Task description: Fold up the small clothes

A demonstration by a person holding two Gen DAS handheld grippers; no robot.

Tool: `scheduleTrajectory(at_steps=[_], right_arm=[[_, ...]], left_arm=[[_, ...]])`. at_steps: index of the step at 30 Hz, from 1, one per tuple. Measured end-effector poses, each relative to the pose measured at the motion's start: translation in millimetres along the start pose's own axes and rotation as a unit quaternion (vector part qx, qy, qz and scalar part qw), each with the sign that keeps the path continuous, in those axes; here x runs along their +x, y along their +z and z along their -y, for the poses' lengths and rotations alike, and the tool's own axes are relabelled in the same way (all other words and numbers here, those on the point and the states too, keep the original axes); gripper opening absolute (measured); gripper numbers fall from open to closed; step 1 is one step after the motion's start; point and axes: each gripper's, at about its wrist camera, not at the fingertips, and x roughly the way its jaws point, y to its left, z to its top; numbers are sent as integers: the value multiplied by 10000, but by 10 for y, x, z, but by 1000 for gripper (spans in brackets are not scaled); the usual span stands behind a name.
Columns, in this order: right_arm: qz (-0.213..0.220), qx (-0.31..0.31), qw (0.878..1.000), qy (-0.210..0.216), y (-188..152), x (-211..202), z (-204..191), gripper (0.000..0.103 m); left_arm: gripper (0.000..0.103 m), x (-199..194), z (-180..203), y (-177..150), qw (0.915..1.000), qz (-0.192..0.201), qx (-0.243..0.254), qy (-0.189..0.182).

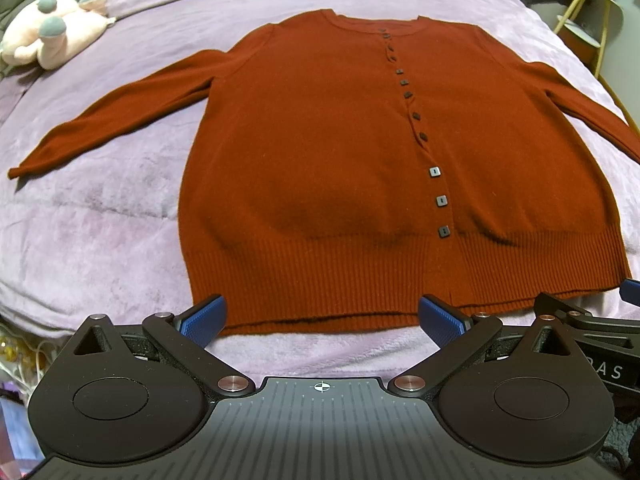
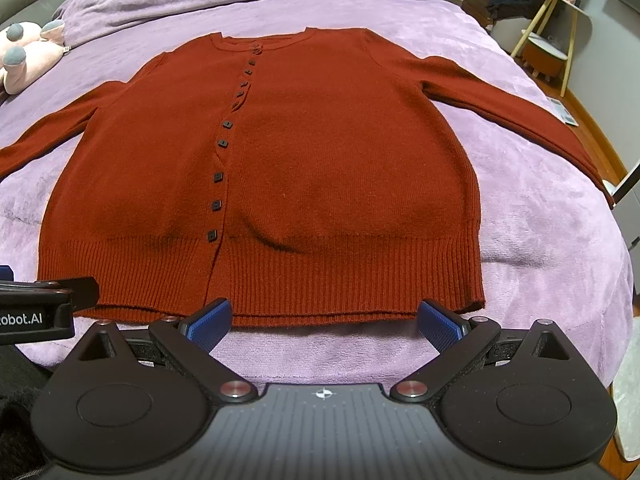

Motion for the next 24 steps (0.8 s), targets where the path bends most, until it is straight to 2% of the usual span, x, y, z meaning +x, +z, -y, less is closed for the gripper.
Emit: scheduleTrajectory(at_steps=[24], right_arm=[[0, -19, 10000, -20, 18, -10, -15, 99]], left_arm=[[103, 5, -1, 16, 10000, -54, -3, -13]])
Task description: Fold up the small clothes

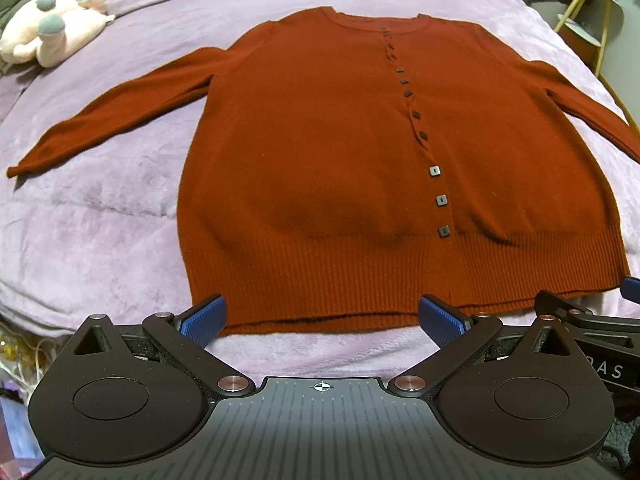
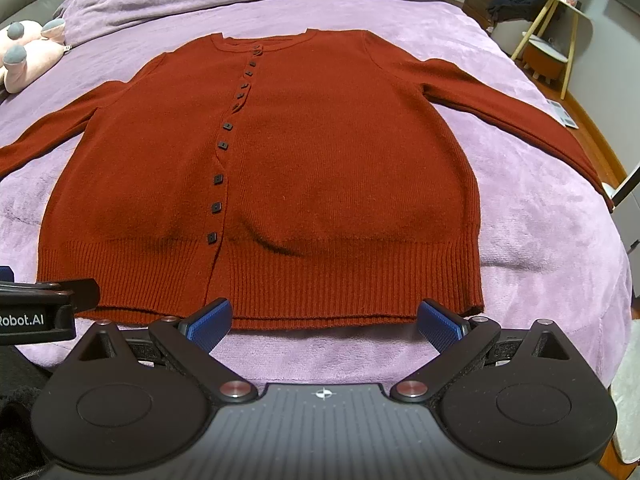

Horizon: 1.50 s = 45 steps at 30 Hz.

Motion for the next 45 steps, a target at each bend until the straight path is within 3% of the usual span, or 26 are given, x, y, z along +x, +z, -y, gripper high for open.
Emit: scheduleTrajectory(at_steps=[45], right_arm=[[99, 77, 9999, 55, -9, -27, 47, 99]], left_arm=[[103, 11, 7, -15, 10000, -18, -22, -14]])
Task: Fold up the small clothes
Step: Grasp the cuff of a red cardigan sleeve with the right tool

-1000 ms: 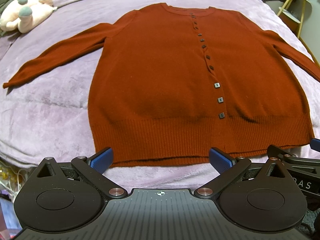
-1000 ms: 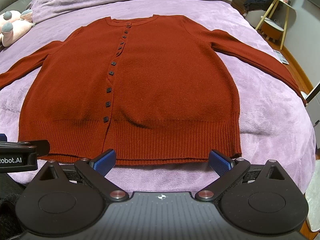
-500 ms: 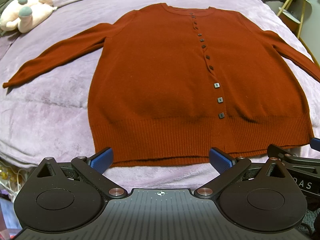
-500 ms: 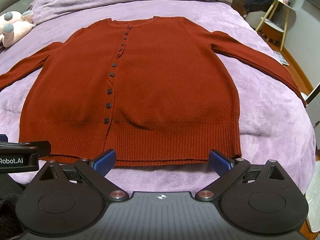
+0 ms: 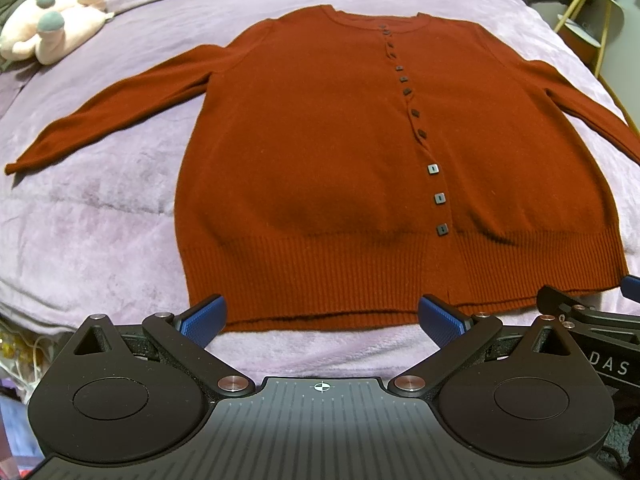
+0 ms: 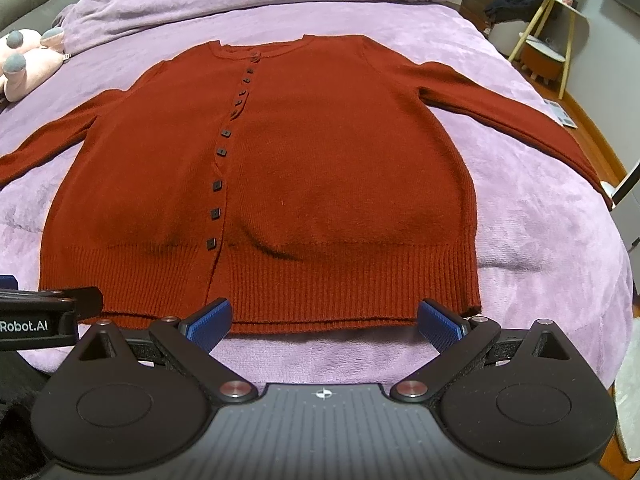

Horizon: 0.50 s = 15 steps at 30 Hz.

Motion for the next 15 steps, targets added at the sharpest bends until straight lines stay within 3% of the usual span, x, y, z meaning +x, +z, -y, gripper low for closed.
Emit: scheduleTrajectory(at_steps=[6, 9, 11, 14, 15], right_arm=[[120, 142, 9996, 218, 7, -18, 70, 99], [342, 375, 9964, 682, 18, -33, 179, 99], [830, 628, 9880, 1140, 3, -67, 315, 99], [1940, 1061, 9623, 1582, -52, -86, 647, 99], [1985, 1120, 9603, 1608, -22, -58, 738, 99]], left_arm=[[103, 19, 15, -3, 10000, -65, -13, -25], [103, 44, -13, 15, 9999, -82, -68, -76], [103, 61, -52, 36, 9998, -50, -144, -163], [103, 93, -108, 98, 9991, 119, -252, -324], [103, 107, -119, 128, 9986, 230, -269, -381]])
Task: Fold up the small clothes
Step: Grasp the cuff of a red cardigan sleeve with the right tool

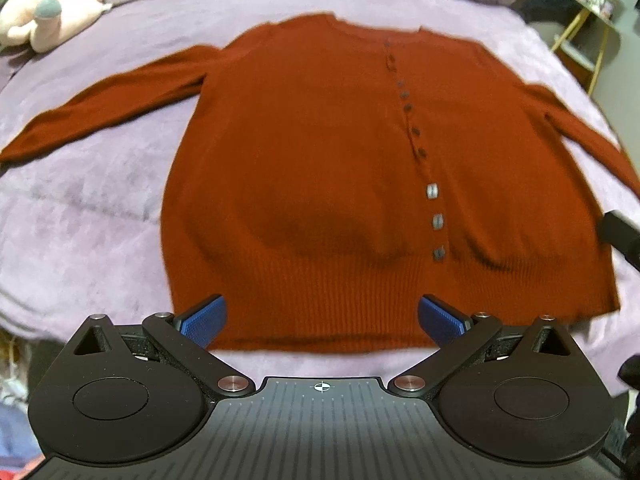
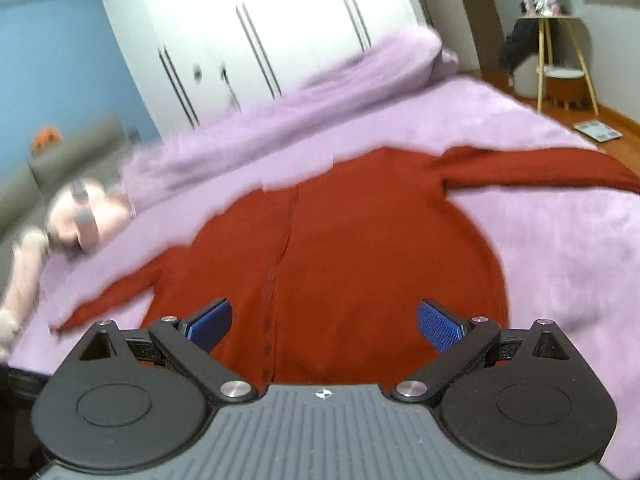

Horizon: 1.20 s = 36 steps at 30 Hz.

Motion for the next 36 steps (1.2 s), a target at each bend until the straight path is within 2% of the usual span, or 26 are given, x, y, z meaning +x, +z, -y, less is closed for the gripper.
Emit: scheduleTrajectory(at_steps=[2, 5, 8, 10, 13, 17, 20, 22, 24, 26, 28, 29, 31, 34, 36], right_arm=[[98, 321, 9994, 47, 99, 26, 253, 99], [334, 1139, 9923, -365, 303, 55, 762, 99], [796, 1983, 9737, -795, 440, 81, 1366, 95], [983, 2608, 9548, -1033, 520, 134, 1858, 68], [1055, 3387, 9264, -1259, 539, 232, 2451, 47], [1301, 4203, 8851, -1518, 468, 417, 3112, 46], [1459, 4722, 8576, -1426, 426, 517, 3452, 47], [1543, 4902, 8453, -1459, 475, 590, 3579, 47], [1593, 5001, 8375, -1522, 516, 668, 3686, 46], [1658, 5034, 8334, -1568, 565, 727, 3819, 42], [1663, 5106, 8281, -1608, 586, 818, 3874, 30], [1653, 5141, 8272, -1553, 580, 844, 3931, 28], [1584, 5155, 8293, -1463, 590, 805, 3981, 14], [1389, 4981, 8394, -1676, 691, 806, 3991, 7], [1245, 4346, 8641, -2213, 877, 788, 3789, 6]], left_arm=[[103, 37, -1, 62, 9998, 194, 11, -80], [103, 124, 23, 173, 9986, 513, 7, -150], [103, 258, 57, 285, 9969, 722, -103, -286], [103, 369, 93, 365, 9961, 798, -183, -339], [103, 538, 160, 473, 9949, 950, -217, -269], [103, 767, 165, 548, 9948, 984, -219, -135], [103, 922, 100, 566, 9959, 829, -339, -120], [103, 1018, 30, 565, 9963, 654, -519, -185], [103, 1058, -21, 556, 9957, 694, -586, -193], [103, 1081, -28, 552, 9958, 686, -570, -207], [103, 1103, -16, 543, 9964, 640, -523, -203], [103, 1115, -10, 540, 9967, 622, -470, -202], [103, 1123, -13, 532, 9971, 644, -347, -225], [103, 1109, -44, 503, 9965, 738, -243, -319], [103, 1098, -48, 498, 9962, 774, -207, -345]])
